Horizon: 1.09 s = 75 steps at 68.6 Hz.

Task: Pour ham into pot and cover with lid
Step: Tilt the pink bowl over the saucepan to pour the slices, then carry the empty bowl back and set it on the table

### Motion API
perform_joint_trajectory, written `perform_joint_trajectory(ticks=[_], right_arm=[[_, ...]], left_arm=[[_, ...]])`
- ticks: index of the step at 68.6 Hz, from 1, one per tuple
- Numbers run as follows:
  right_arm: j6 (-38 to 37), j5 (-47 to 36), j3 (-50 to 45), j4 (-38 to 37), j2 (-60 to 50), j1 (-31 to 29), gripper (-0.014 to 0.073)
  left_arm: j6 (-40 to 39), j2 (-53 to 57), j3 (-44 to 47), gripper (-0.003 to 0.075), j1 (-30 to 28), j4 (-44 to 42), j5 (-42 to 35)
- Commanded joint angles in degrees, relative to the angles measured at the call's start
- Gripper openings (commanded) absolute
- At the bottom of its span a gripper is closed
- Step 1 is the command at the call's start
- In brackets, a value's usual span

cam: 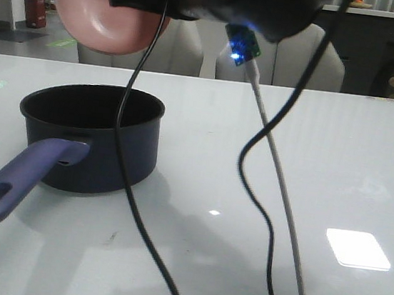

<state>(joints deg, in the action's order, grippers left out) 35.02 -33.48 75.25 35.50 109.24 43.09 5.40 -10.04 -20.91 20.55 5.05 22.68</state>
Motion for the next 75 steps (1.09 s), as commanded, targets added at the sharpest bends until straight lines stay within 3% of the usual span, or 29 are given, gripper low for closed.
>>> perform_joint_trajectory(ticks=[1, 9, 19, 29, 39, 45, 54, 61, 75], right_arm=[[1.0, 6.8, 1.6, 2.0, -7.7, -0.8, 0.0134], [6.8, 19.4, 1.6, 2.2, -11.2, -2.1, 0.0134], [6.9, 36.1, 1.6, 2.6, -14.1, -5.5, 0.0134], [7.0, 46.1, 1.6, -2.2, -15.7, -10.0, 0.0134], [2.0, 54.4, 1.6, -5.6, -17.1, -16.9, 0.0134], [-2.9, 57.7, 1.6, -12.3, -17.1, -21.5, 0.0134], [-14.8, 62.6, 1.6, -20.6, -16.0, -27.9, 0.0134], [-20.6, 67.2, 1.6, -20.9, -14.3, -32.1, 0.0134], [-21.3, 72.7, 1.6, -20.8, -9.5, -37.2, 0.0135]], left_arm=[[-0.2, -0.7, -1.6, 0.0456, 0.5, 0.7, -4.7], [-0.2, -0.7, -1.6, 0.0456, 0.5, 0.7, -4.7], [-0.2, -0.7, -1.6, 0.0456, 0.5, 0.7, -4.7], [-0.2, -0.7, -1.6, 0.0456, 0.5, 0.7, -4.7], [-0.2, -0.7, -1.6, 0.0456, 0.5, 0.7, -4.7], [-0.2, -0.7, -1.6, 0.0456, 0.5, 0.7, -4.7], [-0.2, -0.7, -1.6, 0.0456, 0.5, 0.7, -4.7], [-0.2, -0.7, -1.6, 0.0456, 0.5, 0.7, -4.7], [-0.2, -0.7, -1.6, 0.0456, 0.5, 0.7, -4.7]])
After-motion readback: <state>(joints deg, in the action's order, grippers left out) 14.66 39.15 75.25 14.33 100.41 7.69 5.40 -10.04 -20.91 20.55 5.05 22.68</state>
